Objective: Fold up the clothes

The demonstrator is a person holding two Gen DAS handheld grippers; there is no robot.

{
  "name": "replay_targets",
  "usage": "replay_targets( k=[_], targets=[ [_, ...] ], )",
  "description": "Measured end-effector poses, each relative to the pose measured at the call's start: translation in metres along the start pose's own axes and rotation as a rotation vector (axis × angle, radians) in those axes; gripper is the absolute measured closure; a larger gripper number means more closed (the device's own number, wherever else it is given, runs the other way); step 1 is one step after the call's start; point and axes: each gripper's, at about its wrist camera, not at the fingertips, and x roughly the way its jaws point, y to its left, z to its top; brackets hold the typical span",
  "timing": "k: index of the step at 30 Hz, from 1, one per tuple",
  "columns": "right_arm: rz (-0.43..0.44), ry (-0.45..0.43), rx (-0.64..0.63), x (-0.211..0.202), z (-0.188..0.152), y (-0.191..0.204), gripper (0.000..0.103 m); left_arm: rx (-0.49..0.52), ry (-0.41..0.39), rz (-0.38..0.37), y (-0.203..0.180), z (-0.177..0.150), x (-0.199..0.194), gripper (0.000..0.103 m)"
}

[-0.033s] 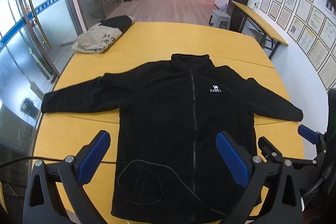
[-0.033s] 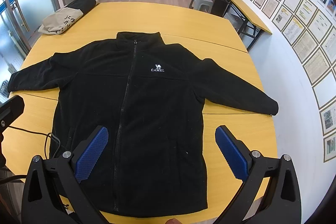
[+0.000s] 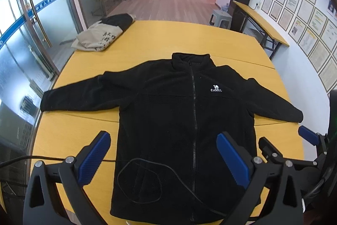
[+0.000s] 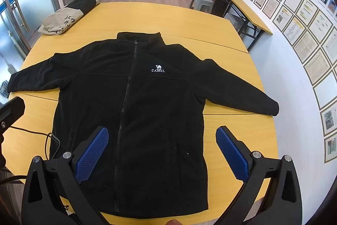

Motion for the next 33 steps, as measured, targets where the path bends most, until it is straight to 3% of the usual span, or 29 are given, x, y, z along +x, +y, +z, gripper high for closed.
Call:
replay_targets(
  k=[33],
  targets=[
    [-0.085, -0.006, 0.007, -0.020, -0.005, 0.051, 0.000, 0.046, -0.038, -0.020, 0.047, -0.004, 0.000, 0.000]
  ],
)
